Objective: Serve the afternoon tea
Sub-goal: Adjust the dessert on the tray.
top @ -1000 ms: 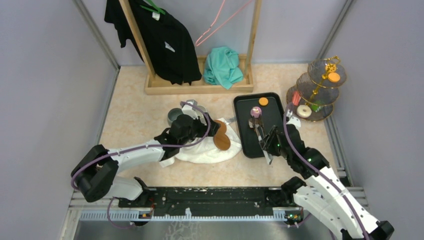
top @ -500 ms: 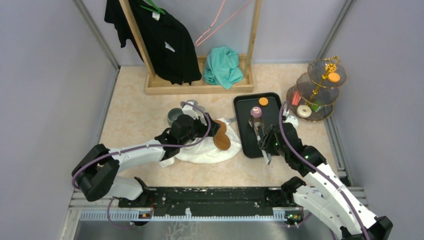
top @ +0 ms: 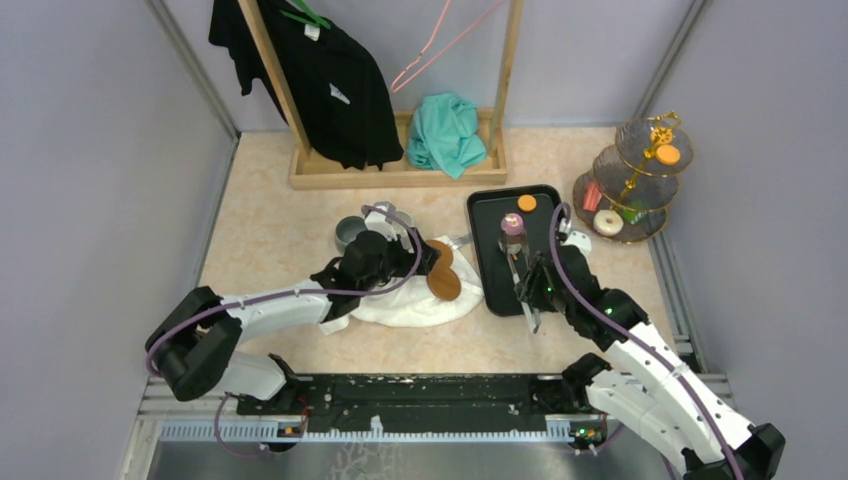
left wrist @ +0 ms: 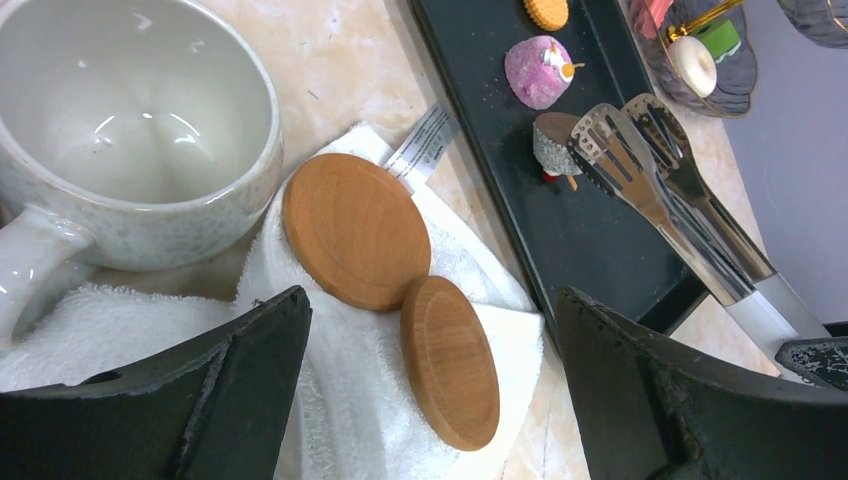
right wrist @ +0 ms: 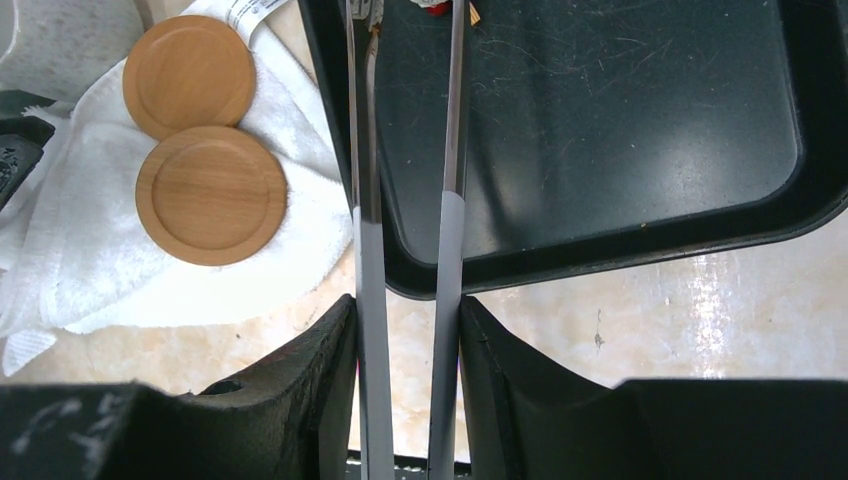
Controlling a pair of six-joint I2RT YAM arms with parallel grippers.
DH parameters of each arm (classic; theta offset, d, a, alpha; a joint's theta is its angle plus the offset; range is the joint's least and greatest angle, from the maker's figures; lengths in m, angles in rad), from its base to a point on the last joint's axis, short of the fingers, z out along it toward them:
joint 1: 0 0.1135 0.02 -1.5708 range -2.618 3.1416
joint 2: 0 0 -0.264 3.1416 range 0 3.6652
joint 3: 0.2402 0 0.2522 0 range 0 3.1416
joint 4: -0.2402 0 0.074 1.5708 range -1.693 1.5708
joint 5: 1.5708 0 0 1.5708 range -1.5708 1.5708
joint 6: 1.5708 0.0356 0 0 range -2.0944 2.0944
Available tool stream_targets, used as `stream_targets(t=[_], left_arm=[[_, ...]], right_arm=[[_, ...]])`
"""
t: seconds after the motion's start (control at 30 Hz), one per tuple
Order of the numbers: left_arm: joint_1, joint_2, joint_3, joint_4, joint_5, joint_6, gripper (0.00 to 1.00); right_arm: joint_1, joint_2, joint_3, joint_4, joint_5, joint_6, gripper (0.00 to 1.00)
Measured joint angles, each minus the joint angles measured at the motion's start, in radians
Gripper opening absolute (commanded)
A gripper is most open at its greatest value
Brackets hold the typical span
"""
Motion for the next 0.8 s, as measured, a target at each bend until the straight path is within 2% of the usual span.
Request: stream_targets(t=[0.8], left_arm=[[0.0,0.02,-0.031,0.039,0.013,-0.005,0.96]], right_arm=[[0.193,0.182,0.034,-0.025,0.246,0.066,0.4]])
